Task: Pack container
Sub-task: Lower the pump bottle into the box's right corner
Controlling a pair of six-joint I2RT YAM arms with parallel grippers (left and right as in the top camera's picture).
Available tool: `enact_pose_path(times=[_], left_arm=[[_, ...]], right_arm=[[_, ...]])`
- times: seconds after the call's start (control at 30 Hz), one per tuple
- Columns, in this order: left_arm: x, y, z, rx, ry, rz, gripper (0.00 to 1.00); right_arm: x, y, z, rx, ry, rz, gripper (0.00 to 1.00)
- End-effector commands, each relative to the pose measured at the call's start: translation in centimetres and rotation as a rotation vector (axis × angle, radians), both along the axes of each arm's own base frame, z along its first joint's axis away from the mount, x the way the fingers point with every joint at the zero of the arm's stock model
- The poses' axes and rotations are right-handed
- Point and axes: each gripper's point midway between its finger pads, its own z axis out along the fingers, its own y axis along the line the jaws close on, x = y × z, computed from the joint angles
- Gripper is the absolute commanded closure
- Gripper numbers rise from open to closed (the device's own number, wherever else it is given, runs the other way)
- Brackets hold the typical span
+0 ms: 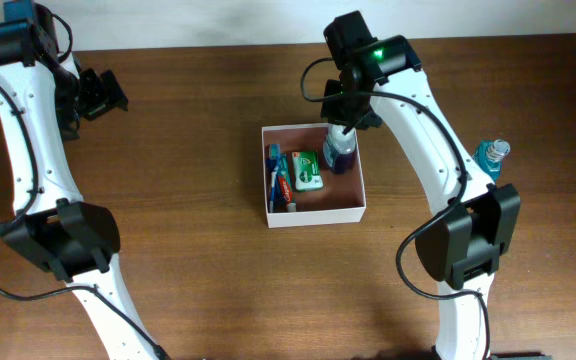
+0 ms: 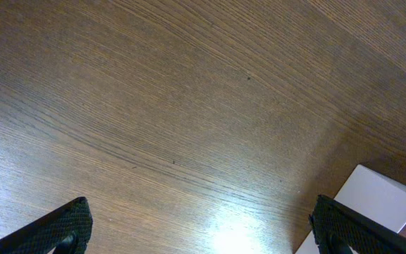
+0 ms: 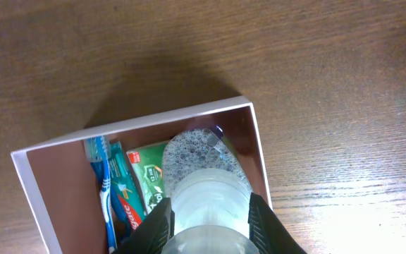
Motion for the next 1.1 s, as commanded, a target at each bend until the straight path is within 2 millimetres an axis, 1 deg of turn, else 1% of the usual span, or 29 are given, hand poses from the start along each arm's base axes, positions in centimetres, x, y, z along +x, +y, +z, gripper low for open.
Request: enact_pose_path(times=[0.0, 0.13, 0.27, 0.43, 0.67, 0.7, 0.77, 0.87, 1.03, 1.07], left_arm=[[-0.3, -0.1, 1.2, -0.001, -0.028, -0.015, 0.01], [-0.3, -0.1, 1.2, -0.001, -0.028, -0.015, 0.01], [-0.3, -0.1, 1.2, -0.001, -0.028, -0.015, 0.01], [-0.3, -0.1, 1.2, -0.001, -0.028, -0.015, 0.01], [-0.3, -0.1, 1.2, -0.001, -0.028, -0.015, 0.01], [-0.3, -0.1, 1.2, -0.001, -0.028, -0.015, 0.01], [-0.3, -0.1, 1.2, -0.001, -0.028, -0.015, 0.01], [-0.3, -0.1, 1.2, -0.001, -0.028, -0.015, 0.01], [-0.3, -0.1, 1.2, -0.001, -0.028, -0.015, 0.01], [-0.3, -0.1, 1.2, -0.001, -0.028, -0.015, 0.0]], right_arm=[[0.3, -0.2, 0.9, -0.001, -0.034, -0.046, 0.74], [0.3, -0.2, 0.6, 0.001, -0.028, -0.059, 0.74], [0.2, -0.3, -0.5, -0.012, -0.016, -0.061, 0.74], [0.1, -1.1, -1.5, -0.059, -0.005, -0.072, 0.74], [0.2, -1.2, -1.6, -0.062, -0.006, -0.073, 0.73], [0.2, -1.1, -1.6, -0.062, -0.005, -0.072, 0.7], [0.1, -1.2, -1.7, -0.062, -0.004, -0.072, 0.68], [0.1, -1.2, -1.7, -0.062, -0.003, -0.072, 0.61], [0.3, -1.1, -1.7, -0.06, -0.009, -0.072, 0.59], [0.4, -1.1, -1.6, -0.059, -0.014, -0.069, 0.57]])
